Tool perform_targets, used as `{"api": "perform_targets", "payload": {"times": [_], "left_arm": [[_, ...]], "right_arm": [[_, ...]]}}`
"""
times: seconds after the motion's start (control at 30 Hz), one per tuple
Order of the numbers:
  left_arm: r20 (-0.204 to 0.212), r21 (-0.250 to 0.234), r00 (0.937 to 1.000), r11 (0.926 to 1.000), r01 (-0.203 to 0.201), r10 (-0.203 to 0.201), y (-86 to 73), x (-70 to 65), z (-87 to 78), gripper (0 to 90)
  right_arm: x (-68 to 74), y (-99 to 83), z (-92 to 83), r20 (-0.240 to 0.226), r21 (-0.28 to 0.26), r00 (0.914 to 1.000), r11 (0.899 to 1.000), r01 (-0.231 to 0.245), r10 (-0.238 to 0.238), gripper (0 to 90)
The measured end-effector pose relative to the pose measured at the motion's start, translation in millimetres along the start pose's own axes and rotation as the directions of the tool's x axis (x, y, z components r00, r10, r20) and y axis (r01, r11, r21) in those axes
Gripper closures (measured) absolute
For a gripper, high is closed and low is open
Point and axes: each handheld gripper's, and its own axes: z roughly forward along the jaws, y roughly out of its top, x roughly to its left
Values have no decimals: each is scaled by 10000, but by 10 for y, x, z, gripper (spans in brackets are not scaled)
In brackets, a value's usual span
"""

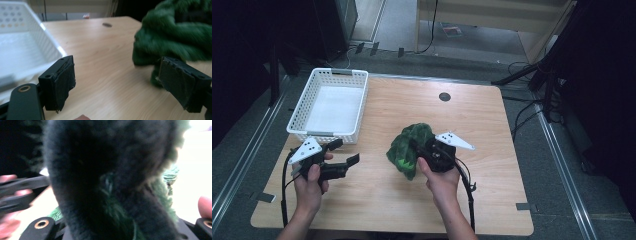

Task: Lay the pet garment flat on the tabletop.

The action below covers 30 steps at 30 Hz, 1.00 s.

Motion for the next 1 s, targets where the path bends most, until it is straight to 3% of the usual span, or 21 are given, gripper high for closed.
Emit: {"api": "perform_targets", "payload": {"times": [0.1,0.13,0.23,0.3,0.33,0.37,0.4,0.43,0.5,0.53,0.63,0.7,0.73,0.77,0.8,0.83,0.87,0.93,1.0], "left_arm": [[106,-309,9998,9994,-167,170,14,-63,13,143],[109,-347,9997,9992,-213,217,-12,-70,12,142],[158,-67,9998,9999,-78,79,-128,-79,55,143],[322,223,9995,9997,-18,11,-207,-110,97,142],[386,384,9992,9992,-72,58,-238,-133,114,143],[418,476,9991,9988,-80,60,-261,-165,135,143],[495,554,9988,9984,-90,63,-278,-194,156,143],[566,651,9984,9978,-113,76,-286,-221,175,143],[707,771,9975,9970,-49,-6,-302,-276,222,143],[797,846,9968,9964,-56,-12,-312,-302,249,143],[1010,1193,9949,9927,-192,71,-355,-379,337,143],[1105,1447,9939,9892,-235,74,-389,-415,392,143],[1142,1538,9935,9879,-196,20,-405,-427,416,143],[1132,1626,9936,9864,-220,35,-417,-435,437,143],[1121,1697,9937,9852,-237,46,-427,-442,454,143],[1105,1793,9939,9834,-269,70,-431,-443,465,143],[1083,1819,9941,9830,-235,37,-437,-439,477,143],[1018,1904,9948,9817,-106,-90,-434,-415,488,143],[937,1902,9951,9817,124,-307,-425,-381,492,143]], "right_arm": [[63,-85,-59,-502,219,9974,9984,-515,526,663],[56,-113,-60,-349,472,9981,9977,-488,505,625],[-100,-251,-43,839,1171,9963,9928,-263,165,487],[-257,-351,-61,1775,1437,9840,9888,-405,145,407],[-325,-377,-84,2348,1504,9720,9881,-330,-33,358],[-379,-377,-115,2910,1504,9565,9883,-248,-203,313],[-457,-310,-223,3531,1161,9353,9930,-198,-226,283],[-457,-310,-223,3531,1161,9353,9930,-198,-226,283],[-494,-171,-420,3841,364,9233,9992,-134,-16,264],[-494,-171,-420,3841,364,9233,9992,-134,-16,264],[-482,-110,-566,3986,26,9161,9989,470,-441,260],[-463,-110,-622,3595,7,9297,9964,850,-796,259],[-434,-128,-645,3208,96,9420,9949,1004,-982,257],[-434,-128,-645,3208,96,9420,9949,1004,-982,257],[-394,-154,-637,2423,171,9666,9965,815,-832,264],[-394,-154,-637,2423,171,9666,9965,815,-832,264],[-361,-172,-620,1972,259,9757,9954,923,-956,281],[-259,-233,-572,1368,573,9800,9888,1380,-1447,310],[-166,-321,-510,468,1025,9825,9792,1751,-1806,331]]}}
